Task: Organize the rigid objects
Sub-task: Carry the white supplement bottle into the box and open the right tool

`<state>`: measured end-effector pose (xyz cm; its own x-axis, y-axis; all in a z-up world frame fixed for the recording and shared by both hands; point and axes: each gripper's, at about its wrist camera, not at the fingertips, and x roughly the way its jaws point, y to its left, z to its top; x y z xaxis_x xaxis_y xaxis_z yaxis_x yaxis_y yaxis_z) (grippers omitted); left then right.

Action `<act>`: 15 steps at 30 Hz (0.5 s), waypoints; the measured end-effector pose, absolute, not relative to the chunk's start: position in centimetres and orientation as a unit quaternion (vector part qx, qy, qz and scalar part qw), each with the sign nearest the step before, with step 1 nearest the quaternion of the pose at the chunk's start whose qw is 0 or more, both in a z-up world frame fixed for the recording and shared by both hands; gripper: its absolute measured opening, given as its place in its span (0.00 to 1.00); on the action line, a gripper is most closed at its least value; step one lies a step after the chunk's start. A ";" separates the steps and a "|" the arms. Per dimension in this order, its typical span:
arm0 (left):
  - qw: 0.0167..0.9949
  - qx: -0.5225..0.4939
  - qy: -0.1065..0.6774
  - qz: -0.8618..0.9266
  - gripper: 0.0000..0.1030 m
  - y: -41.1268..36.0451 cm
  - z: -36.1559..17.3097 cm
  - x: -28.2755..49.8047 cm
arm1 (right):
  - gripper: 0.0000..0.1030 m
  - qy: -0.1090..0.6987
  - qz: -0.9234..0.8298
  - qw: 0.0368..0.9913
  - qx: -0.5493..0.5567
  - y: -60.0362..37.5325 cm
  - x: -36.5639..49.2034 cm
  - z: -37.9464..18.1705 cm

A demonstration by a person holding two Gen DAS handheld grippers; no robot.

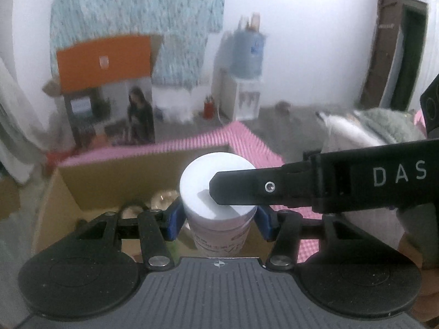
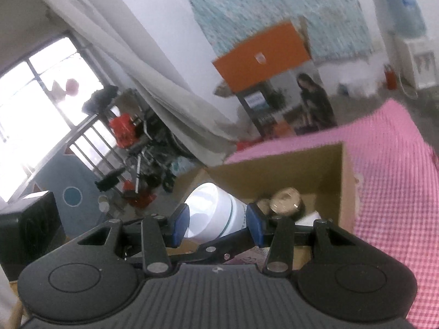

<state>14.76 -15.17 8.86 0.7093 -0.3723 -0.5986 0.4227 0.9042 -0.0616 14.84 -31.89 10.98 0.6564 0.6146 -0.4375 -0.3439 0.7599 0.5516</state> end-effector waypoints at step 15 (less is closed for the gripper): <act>0.882 0.027 0.413 -0.224 0.52 -16.1 3.3 19.1 | 0.50 0.379 0.245 0.877 0.164 -32.2 19.0 5.9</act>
